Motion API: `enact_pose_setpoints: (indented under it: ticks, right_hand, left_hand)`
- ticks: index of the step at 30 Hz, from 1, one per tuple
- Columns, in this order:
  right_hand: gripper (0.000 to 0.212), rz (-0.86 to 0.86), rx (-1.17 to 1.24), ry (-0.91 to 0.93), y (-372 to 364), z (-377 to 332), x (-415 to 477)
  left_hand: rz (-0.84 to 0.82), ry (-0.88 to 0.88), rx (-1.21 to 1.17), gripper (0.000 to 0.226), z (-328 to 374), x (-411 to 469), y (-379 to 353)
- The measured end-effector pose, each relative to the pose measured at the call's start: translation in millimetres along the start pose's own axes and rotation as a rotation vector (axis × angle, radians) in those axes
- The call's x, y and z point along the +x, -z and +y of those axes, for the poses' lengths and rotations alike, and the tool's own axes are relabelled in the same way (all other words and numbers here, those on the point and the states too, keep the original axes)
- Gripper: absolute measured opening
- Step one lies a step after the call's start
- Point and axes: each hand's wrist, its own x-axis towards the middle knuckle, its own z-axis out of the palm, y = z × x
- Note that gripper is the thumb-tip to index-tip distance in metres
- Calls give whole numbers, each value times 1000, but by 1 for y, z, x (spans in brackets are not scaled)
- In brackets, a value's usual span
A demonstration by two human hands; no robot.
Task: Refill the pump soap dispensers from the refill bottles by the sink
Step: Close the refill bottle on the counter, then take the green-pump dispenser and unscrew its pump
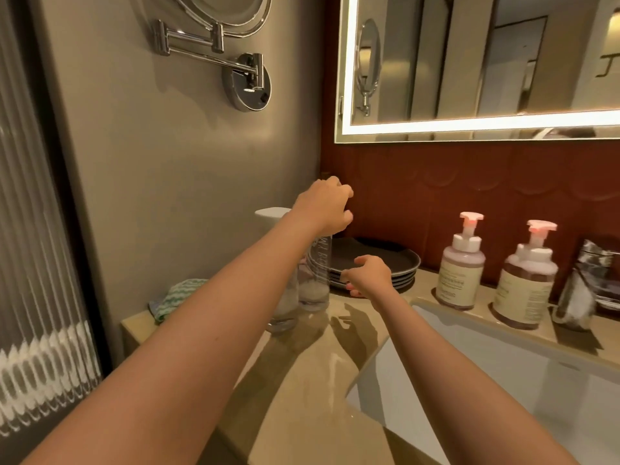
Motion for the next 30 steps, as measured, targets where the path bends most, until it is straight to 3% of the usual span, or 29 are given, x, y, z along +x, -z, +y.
enact_pose_setpoints:
  ticks: [3,8,16,18,21,24,30]
  right_hand:
    - [49,55,72,-19,24,2,-15]
    - [33,138,177,-50,75,18,-46]
    - [3,307,299,-113,155,60,-94]
    - [9,353,304,-128,176,71,-104]
    - [1,438,289,-149,206,86,-117]
    - [15,518,266,-181,236,104,-123]
    - [6,630,191,-246,285,143,-131]
  left_hand:
    - [34,15,-408,37,31,-9,0]
    - [-16,69,-712,32,81,-23,-14]
    - [-162,59,-871,30,159,-40,-37]
    - [-199,40,-902,29,183,-43,-44]
    - [-265,7,-922,31,216,-46,-55]
    - [-303,-38,-941,30,249,-45,-68]
    - [-416,-75,-1037,28,311,-32,-100]
